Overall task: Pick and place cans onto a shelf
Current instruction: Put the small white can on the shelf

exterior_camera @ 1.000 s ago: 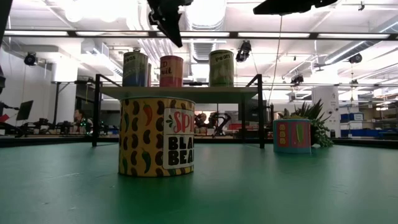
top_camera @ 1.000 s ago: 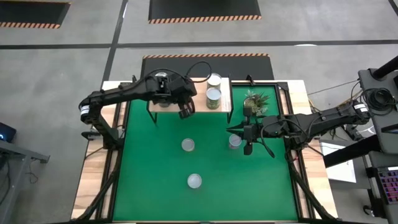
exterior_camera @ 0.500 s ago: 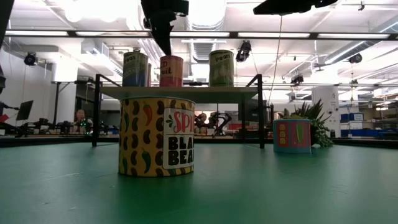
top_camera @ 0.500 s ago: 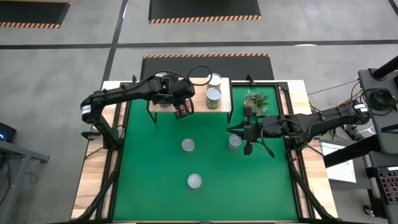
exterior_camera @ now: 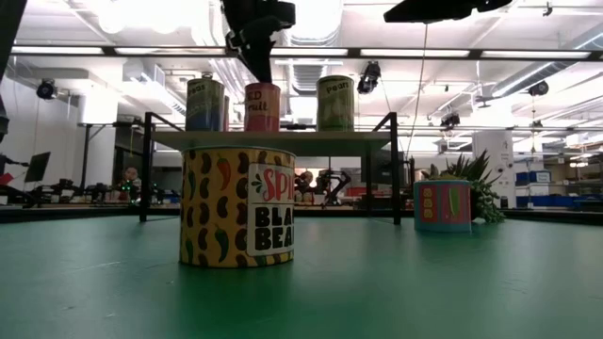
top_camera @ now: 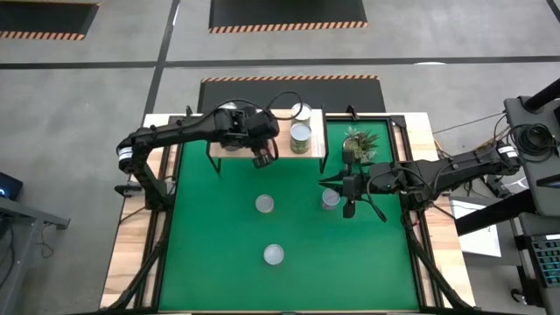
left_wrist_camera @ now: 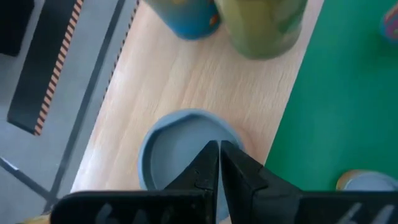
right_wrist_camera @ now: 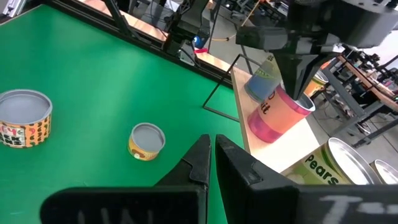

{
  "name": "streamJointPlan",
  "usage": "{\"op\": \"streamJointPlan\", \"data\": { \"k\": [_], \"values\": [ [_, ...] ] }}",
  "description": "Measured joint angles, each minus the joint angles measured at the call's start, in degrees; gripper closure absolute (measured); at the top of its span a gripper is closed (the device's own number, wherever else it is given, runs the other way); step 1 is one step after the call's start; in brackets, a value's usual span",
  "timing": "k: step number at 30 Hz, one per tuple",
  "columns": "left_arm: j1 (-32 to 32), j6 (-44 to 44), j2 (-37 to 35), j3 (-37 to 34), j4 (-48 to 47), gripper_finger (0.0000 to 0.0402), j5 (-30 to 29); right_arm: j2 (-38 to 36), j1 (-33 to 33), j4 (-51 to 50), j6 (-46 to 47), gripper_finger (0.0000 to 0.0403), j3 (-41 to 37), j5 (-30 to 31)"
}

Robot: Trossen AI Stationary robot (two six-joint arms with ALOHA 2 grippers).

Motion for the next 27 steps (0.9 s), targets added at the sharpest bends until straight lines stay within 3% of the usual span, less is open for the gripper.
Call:
{"op": "streamJointPlan", "data": {
  "k": [6, 13, 27],
  "values": [
    [0.0, -1.2, -0.5, 0.0, 2.0, 0.0402, -0.1, 0.0, 0.0, 0.0, 0.0, 0.0390, 0.0, 0.0],
    [0.0, 2.7, -2.4, 0.1, -6.3, 0.0402, -0.4, 0.0, 0.0, -0.7, 0.0, 0.0390, 0.0, 0.0],
    [0.0, 3.4, 0.5, 0.0, 0.2, 0.0402, 1.3, 0.0, 0.0, -0.7, 0.0, 0.0390, 0.0, 0.0]
  ]
}}
